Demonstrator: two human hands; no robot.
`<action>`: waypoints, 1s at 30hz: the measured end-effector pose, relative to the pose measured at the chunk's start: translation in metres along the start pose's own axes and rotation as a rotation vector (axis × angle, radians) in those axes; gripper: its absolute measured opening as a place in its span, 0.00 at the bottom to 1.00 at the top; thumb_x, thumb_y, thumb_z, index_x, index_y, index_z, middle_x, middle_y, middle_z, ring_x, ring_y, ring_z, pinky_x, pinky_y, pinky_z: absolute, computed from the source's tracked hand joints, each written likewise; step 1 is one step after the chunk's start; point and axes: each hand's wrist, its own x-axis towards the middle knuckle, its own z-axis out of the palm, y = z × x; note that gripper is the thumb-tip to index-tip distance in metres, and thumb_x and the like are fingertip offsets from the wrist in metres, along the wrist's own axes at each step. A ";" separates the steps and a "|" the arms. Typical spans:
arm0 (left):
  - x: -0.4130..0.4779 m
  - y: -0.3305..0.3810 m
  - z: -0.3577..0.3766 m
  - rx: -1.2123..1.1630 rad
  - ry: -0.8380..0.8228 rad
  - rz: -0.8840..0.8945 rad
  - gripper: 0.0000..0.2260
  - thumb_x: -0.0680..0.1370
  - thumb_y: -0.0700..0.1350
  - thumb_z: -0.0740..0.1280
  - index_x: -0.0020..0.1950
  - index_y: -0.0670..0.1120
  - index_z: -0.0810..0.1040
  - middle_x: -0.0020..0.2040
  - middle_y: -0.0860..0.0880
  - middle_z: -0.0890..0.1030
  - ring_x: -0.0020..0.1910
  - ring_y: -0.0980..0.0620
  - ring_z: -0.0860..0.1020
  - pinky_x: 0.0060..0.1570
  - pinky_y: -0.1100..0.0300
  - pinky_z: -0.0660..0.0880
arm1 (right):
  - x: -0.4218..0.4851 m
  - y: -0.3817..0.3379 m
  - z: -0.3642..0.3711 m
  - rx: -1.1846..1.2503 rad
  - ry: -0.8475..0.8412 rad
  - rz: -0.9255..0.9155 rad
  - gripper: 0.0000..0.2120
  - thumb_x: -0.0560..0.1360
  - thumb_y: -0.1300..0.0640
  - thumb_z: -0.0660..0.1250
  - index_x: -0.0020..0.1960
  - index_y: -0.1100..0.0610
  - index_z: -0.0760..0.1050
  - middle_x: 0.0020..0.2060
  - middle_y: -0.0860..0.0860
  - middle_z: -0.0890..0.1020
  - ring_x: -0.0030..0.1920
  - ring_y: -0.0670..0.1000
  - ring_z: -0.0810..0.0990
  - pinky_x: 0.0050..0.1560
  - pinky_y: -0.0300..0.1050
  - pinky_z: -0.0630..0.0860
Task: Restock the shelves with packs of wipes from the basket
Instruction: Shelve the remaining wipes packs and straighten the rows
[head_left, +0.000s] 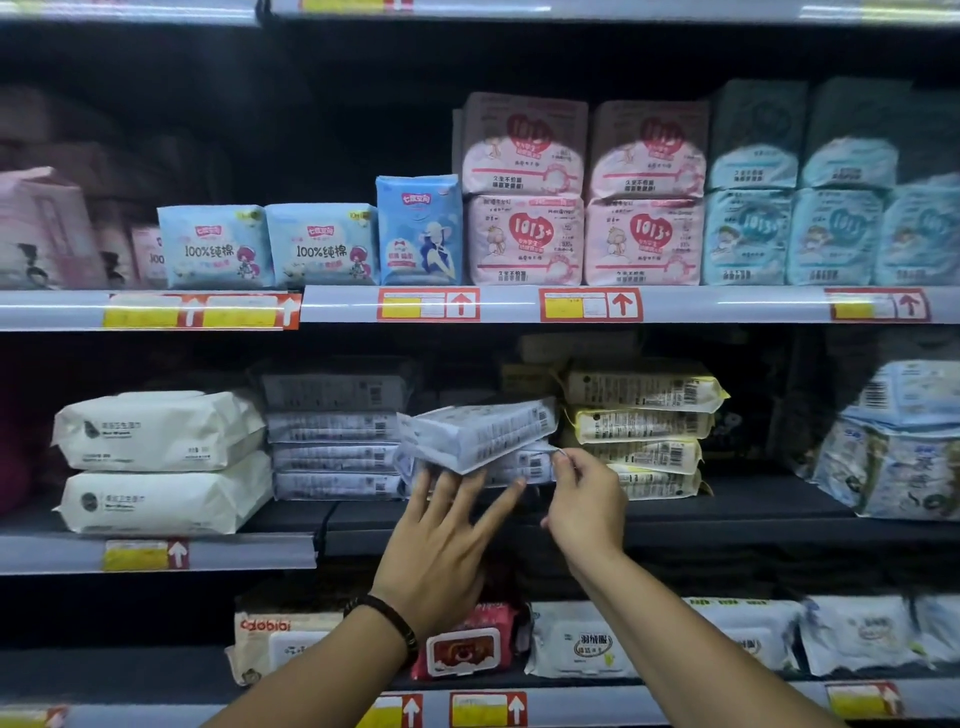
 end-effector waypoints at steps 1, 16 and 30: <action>0.000 0.001 0.001 -0.003 -0.005 -0.010 0.48 0.69 0.55 0.73 0.86 0.54 0.55 0.82 0.36 0.62 0.79 0.31 0.61 0.76 0.30 0.61 | 0.001 -0.001 0.001 0.013 -0.015 0.014 0.12 0.86 0.53 0.63 0.51 0.52 0.84 0.33 0.51 0.85 0.22 0.51 0.81 0.26 0.45 0.79; 0.018 -0.002 -0.018 -0.329 -0.122 -0.243 0.48 0.78 0.63 0.63 0.84 0.52 0.32 0.78 0.49 0.59 0.75 0.41 0.58 0.78 0.44 0.58 | 0.019 -0.022 0.009 0.101 -0.339 0.261 0.17 0.87 0.53 0.62 0.74 0.51 0.76 0.49 0.55 0.86 0.32 0.56 0.88 0.31 0.48 0.85; -0.004 0.003 -0.027 -0.181 0.092 -0.365 0.46 0.75 0.57 0.65 0.86 0.41 0.50 0.64 0.46 0.78 0.54 0.45 0.74 0.56 0.49 0.76 | 0.034 -0.039 0.008 0.222 -0.322 0.179 0.38 0.82 0.57 0.71 0.85 0.54 0.54 0.81 0.55 0.67 0.30 0.50 0.84 0.31 0.44 0.82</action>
